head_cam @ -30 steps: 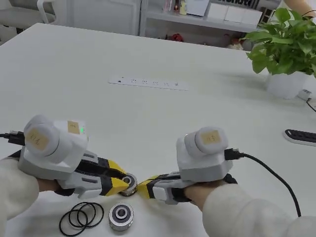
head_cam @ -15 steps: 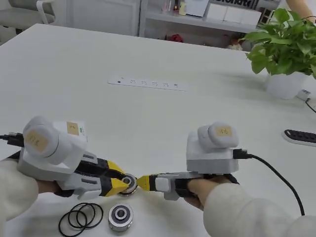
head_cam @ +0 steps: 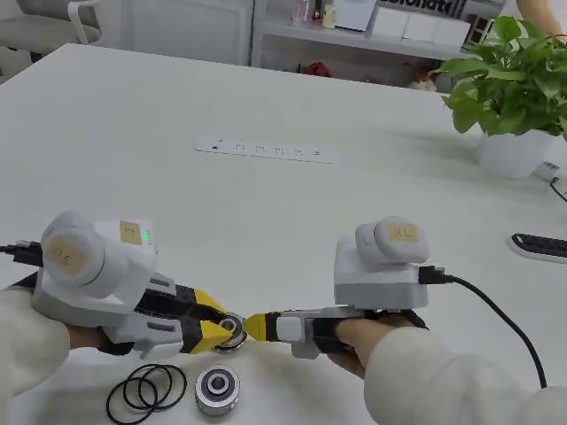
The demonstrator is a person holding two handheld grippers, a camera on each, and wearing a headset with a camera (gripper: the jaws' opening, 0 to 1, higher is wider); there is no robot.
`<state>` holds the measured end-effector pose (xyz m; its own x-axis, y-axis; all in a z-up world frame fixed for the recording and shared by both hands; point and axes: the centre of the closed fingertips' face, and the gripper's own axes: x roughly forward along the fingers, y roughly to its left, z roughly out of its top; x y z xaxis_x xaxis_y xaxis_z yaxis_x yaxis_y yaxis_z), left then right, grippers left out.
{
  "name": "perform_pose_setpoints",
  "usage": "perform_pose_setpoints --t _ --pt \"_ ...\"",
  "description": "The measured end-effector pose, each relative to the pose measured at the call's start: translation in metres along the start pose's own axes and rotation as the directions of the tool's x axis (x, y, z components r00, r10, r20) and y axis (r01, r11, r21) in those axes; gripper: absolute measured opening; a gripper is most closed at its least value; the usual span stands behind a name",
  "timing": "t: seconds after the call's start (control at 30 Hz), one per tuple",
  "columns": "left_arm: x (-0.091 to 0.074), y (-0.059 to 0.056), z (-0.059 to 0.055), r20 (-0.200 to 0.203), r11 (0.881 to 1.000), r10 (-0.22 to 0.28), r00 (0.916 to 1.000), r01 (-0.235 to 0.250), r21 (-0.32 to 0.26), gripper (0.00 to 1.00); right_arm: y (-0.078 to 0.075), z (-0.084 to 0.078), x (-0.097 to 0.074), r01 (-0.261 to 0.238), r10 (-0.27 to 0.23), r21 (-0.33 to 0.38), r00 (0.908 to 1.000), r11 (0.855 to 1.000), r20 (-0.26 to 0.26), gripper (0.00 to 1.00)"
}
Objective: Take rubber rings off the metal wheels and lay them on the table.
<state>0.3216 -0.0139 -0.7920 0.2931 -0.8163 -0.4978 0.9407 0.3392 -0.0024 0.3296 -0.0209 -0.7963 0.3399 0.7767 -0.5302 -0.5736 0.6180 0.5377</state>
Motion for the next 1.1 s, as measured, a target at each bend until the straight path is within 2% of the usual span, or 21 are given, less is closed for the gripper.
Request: perform_pose_setpoints --t 0.27,1.1 --pt "-0.0001 0.0002 0.0004 0.002 1.000 0.001 1.0000 -0.001 -0.007 0.13 0.0018 0.0018 0.0005 -0.007 0.007 0.006 1.0000 1.000 0.004 0.00" --pt "0.0010 0.0009 0.0005 -0.002 1.000 0.008 1.0000 -0.008 0.011 0.13 0.0085 0.0045 0.0026 -0.016 0.016 -0.045 0.9999 0.999 0.004 0.00"
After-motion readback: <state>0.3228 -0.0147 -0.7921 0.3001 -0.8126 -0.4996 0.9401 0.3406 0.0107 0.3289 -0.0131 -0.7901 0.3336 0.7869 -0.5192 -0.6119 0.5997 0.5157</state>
